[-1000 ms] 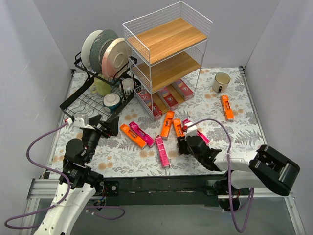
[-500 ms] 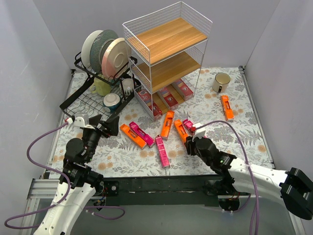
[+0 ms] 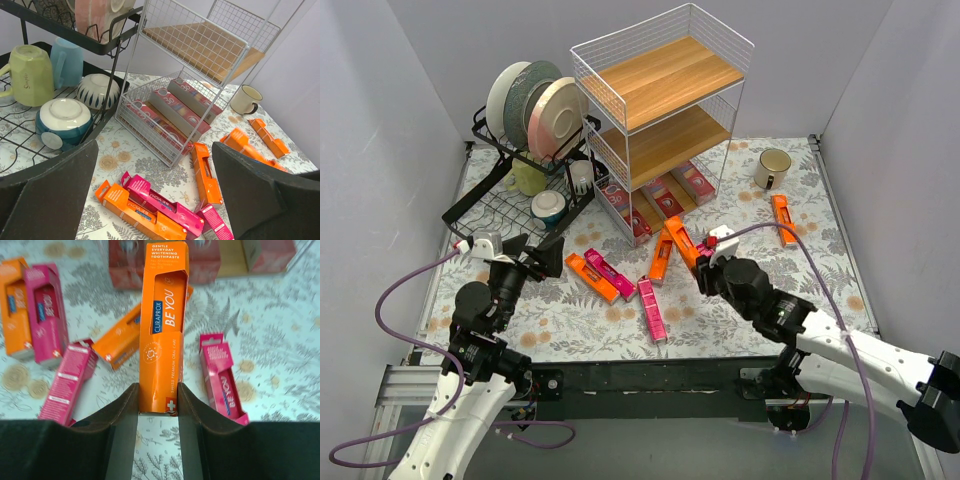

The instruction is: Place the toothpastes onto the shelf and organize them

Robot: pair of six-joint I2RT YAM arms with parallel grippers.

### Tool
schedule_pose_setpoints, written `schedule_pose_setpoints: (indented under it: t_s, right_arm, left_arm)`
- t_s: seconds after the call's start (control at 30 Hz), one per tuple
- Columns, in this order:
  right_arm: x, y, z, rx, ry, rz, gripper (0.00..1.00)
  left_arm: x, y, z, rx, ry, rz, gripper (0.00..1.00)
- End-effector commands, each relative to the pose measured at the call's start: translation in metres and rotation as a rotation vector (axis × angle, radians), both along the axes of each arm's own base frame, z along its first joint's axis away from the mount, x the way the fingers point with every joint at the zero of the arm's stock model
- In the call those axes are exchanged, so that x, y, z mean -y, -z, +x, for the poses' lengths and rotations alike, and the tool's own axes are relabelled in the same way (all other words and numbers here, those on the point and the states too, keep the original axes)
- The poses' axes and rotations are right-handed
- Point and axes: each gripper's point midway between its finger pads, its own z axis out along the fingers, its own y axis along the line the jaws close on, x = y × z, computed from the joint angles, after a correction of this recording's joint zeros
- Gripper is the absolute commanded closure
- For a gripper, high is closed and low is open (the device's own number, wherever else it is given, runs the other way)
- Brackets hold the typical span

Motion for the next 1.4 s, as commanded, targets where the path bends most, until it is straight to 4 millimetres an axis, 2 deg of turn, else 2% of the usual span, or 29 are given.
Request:
schedule_pose_setpoints:
  t_s: [0.0,0.1,0.13,0.2,0.23,0.27,0.33,0.37,0.43,0.47,0.5,0.57,0.6,0.77,0.87,0.9,0.97,1.0,1.07,1.1,1.37]
  right_arm:
    - [-0.011,-0.090,0.015,0.153,-0.015,0.059,0.62]
    - [-0.014,-0.115,0.021,0.202,-0.023,0.050,0.62]
    - [-0.016,-0.134,0.023,0.237,-0.029,0.063,0.62]
    - [-0.020,-0.145,0.031,0.257,-0.029,0.044,0.62]
    - [-0.022,-0.165,0.035,0.288,-0.030,0.059,0.62]
    - [-0.024,-0.172,0.039,0.311,-0.036,0.043,0.62]
    - [-0.032,-0.179,0.051,0.324,-0.050,0.018,0.62]
    - [-0.035,-0.197,0.056,0.352,-0.053,0.026,0.62]
    - [-0.043,-0.195,0.073,0.330,-0.075,0.017,0.62]
    - [-0.042,-0.218,0.085,0.364,-0.059,0.062,0.62]
    - [-0.053,-0.213,0.091,0.342,-0.096,0.074,0.62]
    - [-0.059,-0.227,0.103,0.364,-0.093,0.096,0.62]
    - [-0.068,-0.223,0.110,0.357,-0.112,0.091,0.62]
    - [-0.094,-0.237,0.136,0.379,-0.154,0.133,0.60]
    - [-0.110,-0.238,0.149,0.380,-0.172,0.146,0.59]
    - [-0.117,-0.230,0.155,0.365,-0.180,0.139,0.59]
    - [-0.124,-0.237,0.160,0.370,-0.187,0.162,0.59]
    - [-0.131,-0.230,0.164,0.356,-0.199,0.160,0.59]
    - [-0.138,-0.234,0.167,0.353,-0.207,0.191,0.58]
    - [-0.143,-0.228,0.169,0.342,-0.215,0.194,0.58]
    - [-0.160,-0.221,0.173,0.294,-0.246,0.246,0.52]
  left_arm:
    - [-0.001,-0.014,-0.002,0.030,0.000,0.005,0.02]
    - [-0.002,-0.013,-0.002,0.029,-0.001,0.003,0.02]
    - [-0.002,-0.014,-0.002,0.033,-0.003,0.002,0.02]
    - [-0.002,-0.015,-0.003,0.034,-0.003,0.001,0.02]
    - [-0.002,-0.015,-0.003,0.036,-0.003,0.001,0.02]
    - [-0.002,-0.015,-0.003,0.036,-0.003,0.001,0.02]
    - [-0.001,-0.015,-0.003,0.036,0.002,0.001,0.02]
    - [-0.002,-0.016,-0.004,0.037,0.000,0.001,0.02]
    - [-0.002,-0.016,-0.004,0.039,0.000,0.000,0.02]
    - [-0.002,-0.016,-0.004,0.040,0.000,0.000,0.02]
    - [-0.003,-0.016,-0.005,0.040,-0.001,-0.001,0.02]
    - [-0.003,-0.017,-0.005,0.041,-0.004,-0.003,0.02]
    - [-0.003,-0.016,-0.005,0.040,-0.004,-0.001,0.02]
    - [-0.002,-0.017,-0.006,0.044,0.002,-0.005,0.02]
    - [-0.003,-0.019,-0.007,0.049,0.001,-0.007,0.02]
    - [-0.003,-0.019,-0.007,0.051,0.001,-0.008,0.02]
    - [-0.003,-0.020,-0.008,0.053,0.001,-0.012,0.02]
    - [-0.003,-0.020,-0.008,0.053,0.001,-0.012,0.02]
    - [-0.003,-0.020,-0.009,0.054,0.001,-0.014,0.02]
    - [-0.004,-0.021,-0.009,0.058,0.001,-0.015,0.02]
    - [-0.004,-0.022,-0.010,0.062,0.001,-0.015,0.02]
